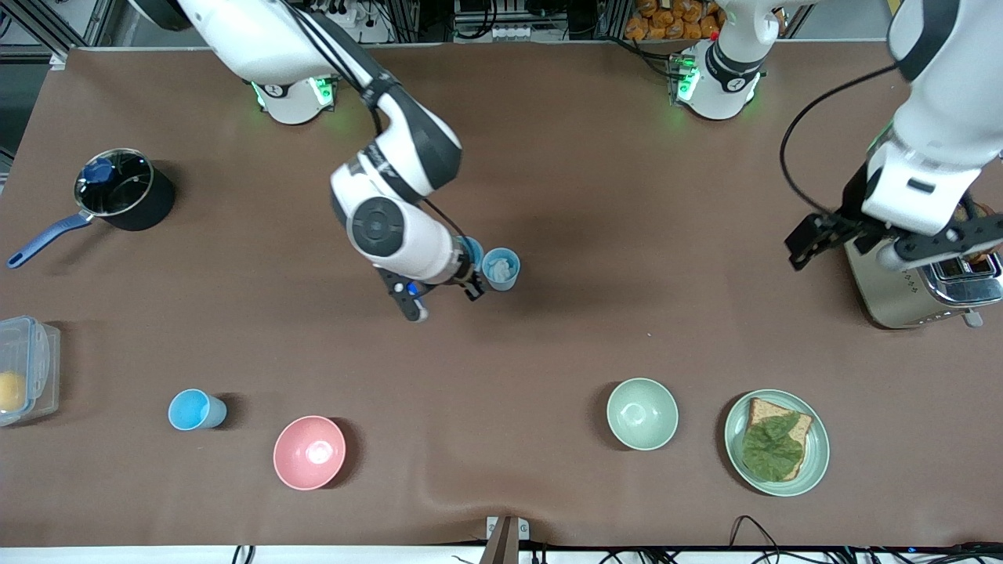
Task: Stack blue cups with both arms
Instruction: 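Lower the right gripper's blue cup into the placed cup while the left gripper withdraws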
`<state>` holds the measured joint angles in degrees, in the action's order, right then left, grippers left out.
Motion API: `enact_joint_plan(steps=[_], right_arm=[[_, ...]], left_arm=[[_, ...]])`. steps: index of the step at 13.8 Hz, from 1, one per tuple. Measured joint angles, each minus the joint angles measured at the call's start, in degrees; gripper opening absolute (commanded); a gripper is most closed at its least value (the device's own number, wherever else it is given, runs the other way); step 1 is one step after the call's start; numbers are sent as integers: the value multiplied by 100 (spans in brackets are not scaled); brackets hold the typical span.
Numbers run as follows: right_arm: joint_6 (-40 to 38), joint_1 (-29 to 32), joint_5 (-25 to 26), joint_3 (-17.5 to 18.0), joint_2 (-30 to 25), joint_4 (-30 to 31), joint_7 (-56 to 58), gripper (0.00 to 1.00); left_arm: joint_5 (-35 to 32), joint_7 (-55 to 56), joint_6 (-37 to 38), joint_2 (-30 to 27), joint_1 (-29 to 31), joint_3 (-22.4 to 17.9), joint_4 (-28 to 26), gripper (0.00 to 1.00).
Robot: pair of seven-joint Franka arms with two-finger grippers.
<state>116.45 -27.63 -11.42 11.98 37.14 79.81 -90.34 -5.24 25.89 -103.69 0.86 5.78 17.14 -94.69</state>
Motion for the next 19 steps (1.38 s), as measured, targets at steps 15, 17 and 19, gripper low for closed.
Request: enact_joint_plan(steps=[15, 17, 19], right_arm=[[254, -452, 155, -11, 326, -212, -456, 0], [307, -457, 157, -11, 383, -212, -456, 30], [330, -457, 164, -22, 408, -212, -437, 100]], left_arm=[[148, -109, 747, -63, 4, 49, 403, 100], [159, -109, 756, -62, 4, 48, 404, 100], [161, -109, 757, -62, 4, 48, 404, 100]])
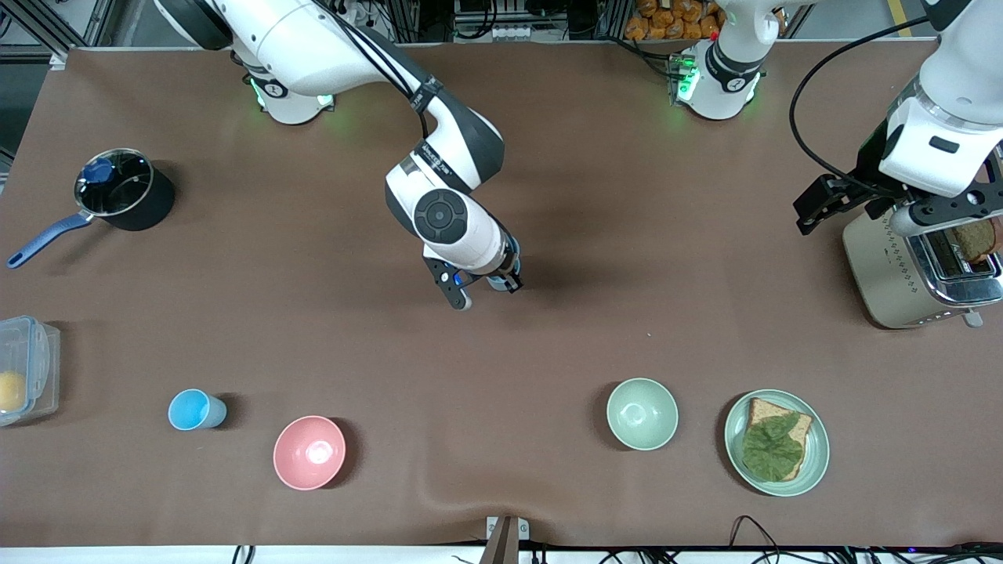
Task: Stack blue cups with both arms
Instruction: 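Lower the right gripper's blue cup into the placed cup while the left gripper withdraws, then open the right gripper and draw it back from the stacked cups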
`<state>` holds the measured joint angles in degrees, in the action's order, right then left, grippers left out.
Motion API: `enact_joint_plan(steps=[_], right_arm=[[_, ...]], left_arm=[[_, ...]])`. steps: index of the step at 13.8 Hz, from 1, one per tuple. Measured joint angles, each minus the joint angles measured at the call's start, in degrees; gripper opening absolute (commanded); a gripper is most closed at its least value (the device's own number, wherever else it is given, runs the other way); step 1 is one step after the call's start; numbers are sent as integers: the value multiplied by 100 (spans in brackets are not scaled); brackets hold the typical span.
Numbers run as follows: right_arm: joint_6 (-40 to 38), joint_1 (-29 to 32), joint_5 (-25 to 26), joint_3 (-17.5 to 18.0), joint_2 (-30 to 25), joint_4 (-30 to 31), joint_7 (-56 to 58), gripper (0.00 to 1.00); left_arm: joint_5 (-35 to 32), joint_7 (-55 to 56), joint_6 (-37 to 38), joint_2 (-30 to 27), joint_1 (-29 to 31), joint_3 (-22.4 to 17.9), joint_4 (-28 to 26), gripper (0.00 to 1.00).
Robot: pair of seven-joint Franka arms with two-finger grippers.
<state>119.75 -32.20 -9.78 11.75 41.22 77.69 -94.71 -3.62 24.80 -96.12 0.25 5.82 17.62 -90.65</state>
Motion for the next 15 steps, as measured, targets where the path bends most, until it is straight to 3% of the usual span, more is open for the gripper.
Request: enact_joint_plan(steps=[5, 9, 12, 15], right_arm=[[-173, 94, 354, -83, -16, -78, 288, 100], [-951, 695, 403, -320, -165, -227, 1393, 100], [-1832, 1319, 410, -818, -484, -282, 3230, 100], [-2677, 1530, 409, -1648, -947, -311, 5474, 100]], left_arm=[[4, 0, 3, 0, 0, 6, 0, 100], [4, 0, 8, 0, 0, 14, 0, 100], [5, 0, 9, 0, -1, 30, 1, 100], [36, 0, 12, 1, -2, 56, 10, 100]])
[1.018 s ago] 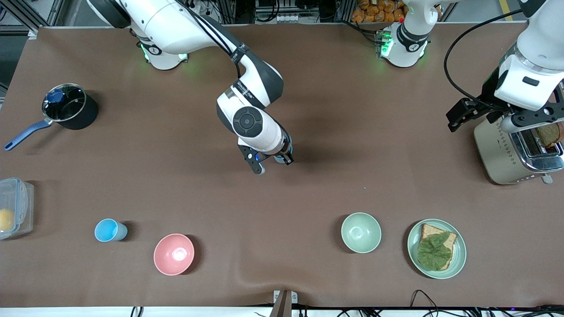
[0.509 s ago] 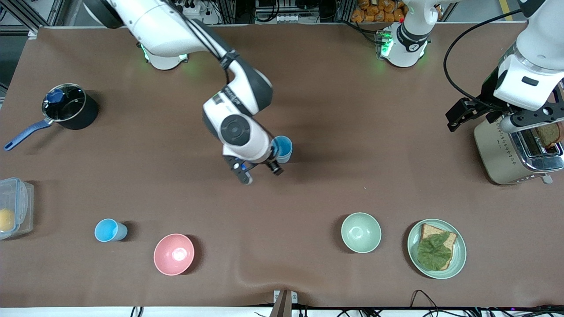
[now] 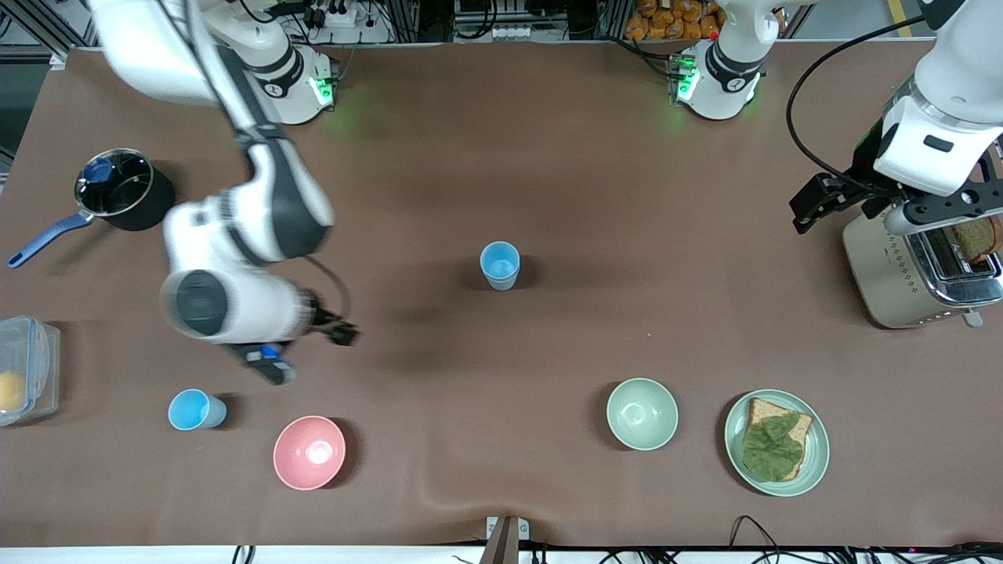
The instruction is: Stack blue cups with both arms
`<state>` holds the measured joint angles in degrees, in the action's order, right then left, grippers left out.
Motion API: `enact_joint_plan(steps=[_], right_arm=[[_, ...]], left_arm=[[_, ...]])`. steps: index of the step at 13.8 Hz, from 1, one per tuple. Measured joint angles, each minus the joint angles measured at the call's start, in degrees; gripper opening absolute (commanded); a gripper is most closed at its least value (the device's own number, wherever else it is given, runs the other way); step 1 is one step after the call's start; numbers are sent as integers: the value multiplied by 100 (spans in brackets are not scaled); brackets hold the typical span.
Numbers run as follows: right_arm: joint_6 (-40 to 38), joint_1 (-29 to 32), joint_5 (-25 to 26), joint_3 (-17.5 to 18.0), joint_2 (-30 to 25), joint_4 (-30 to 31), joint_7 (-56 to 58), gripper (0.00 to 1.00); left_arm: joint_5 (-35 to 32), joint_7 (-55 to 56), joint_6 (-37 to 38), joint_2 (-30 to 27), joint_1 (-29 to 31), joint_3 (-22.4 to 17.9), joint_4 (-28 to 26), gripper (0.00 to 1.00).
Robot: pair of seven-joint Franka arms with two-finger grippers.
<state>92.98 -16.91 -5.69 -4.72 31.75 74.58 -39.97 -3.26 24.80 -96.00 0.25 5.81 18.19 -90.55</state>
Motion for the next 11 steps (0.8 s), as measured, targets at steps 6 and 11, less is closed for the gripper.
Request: enact_joint_plan(steps=[6, 11], right_arm=[[-1184, 1251, 36, 91, -1380, 40, 2783, 100], [-1339, 2372, 363, 618, -2678, 526, 5047, 100]], left_arm=[[82, 0, 6, 5, 2, 5, 56, 100], [83, 0, 9, 17, 2, 5, 61, 100]])
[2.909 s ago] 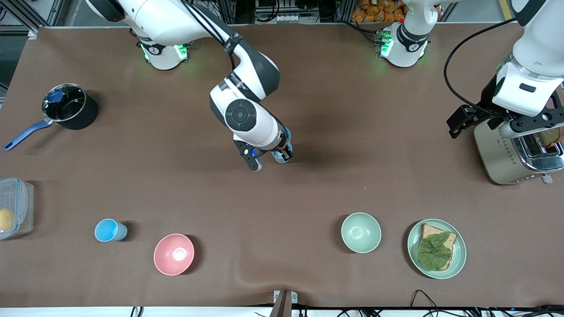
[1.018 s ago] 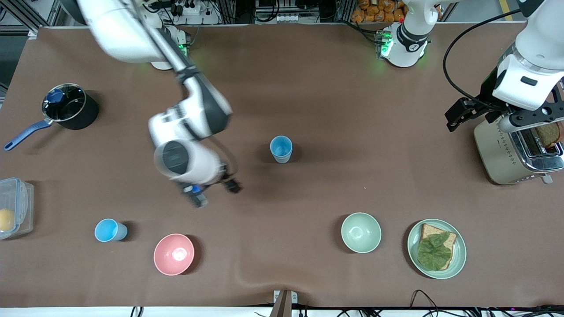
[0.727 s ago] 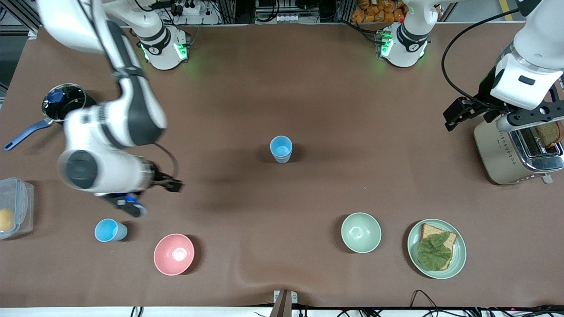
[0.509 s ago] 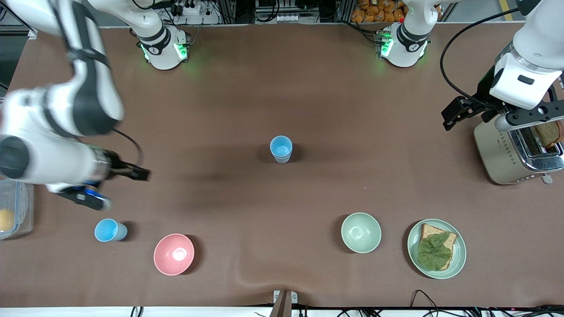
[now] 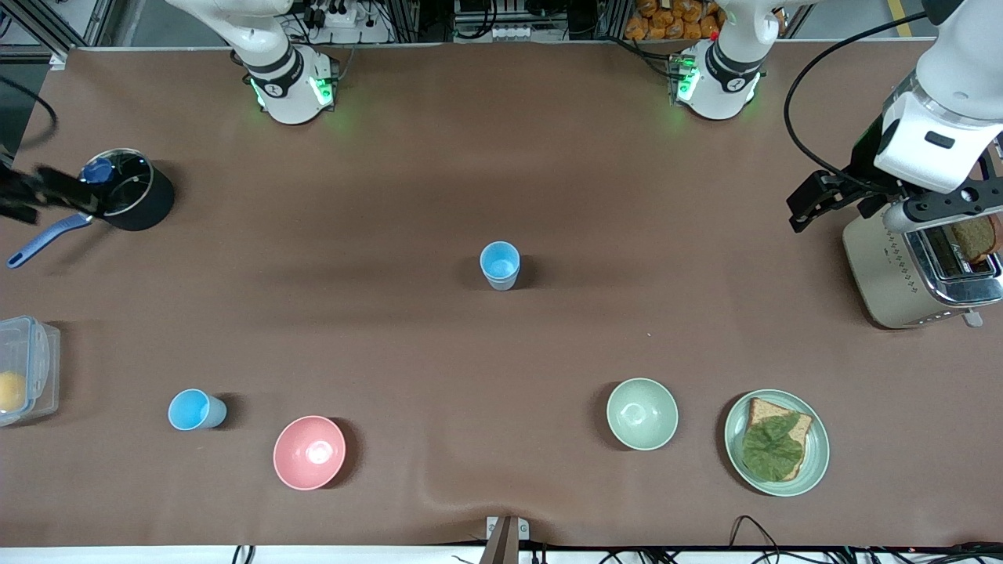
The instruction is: Stack blue cups with both arms
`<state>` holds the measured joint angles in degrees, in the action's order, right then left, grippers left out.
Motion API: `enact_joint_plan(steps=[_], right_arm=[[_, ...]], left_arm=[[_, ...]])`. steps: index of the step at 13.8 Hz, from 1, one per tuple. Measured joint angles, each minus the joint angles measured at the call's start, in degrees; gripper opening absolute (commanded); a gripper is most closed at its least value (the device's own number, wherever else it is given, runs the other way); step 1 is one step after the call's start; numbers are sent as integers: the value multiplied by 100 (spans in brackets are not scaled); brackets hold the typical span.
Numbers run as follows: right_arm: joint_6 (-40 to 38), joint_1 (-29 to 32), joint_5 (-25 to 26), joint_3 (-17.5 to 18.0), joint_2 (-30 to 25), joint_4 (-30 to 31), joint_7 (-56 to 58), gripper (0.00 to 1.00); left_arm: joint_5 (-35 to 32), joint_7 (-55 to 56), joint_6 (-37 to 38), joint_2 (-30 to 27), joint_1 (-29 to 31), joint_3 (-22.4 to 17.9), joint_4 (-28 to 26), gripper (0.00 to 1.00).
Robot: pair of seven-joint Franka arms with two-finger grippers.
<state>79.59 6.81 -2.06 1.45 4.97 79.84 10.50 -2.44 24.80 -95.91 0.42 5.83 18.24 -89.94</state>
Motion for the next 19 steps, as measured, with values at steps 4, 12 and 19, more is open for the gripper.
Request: enact_joint_plan(steps=[4, 12, 19], right_arm=[[257, -43, 249, 114, -393, 566, -252, 100], [19, -386, 296, 43, -899, 815, -425, 100], [-37, -378, 356, 5, -756, 749, -300, 100]], left_arm=[[0, -335, 57, 1, 1, -7, 13, 100], [0, -1006, 756, -13, 16, -11, 523, 100], [0, -1586, 966, -12, 137, -158, 579, 100]])
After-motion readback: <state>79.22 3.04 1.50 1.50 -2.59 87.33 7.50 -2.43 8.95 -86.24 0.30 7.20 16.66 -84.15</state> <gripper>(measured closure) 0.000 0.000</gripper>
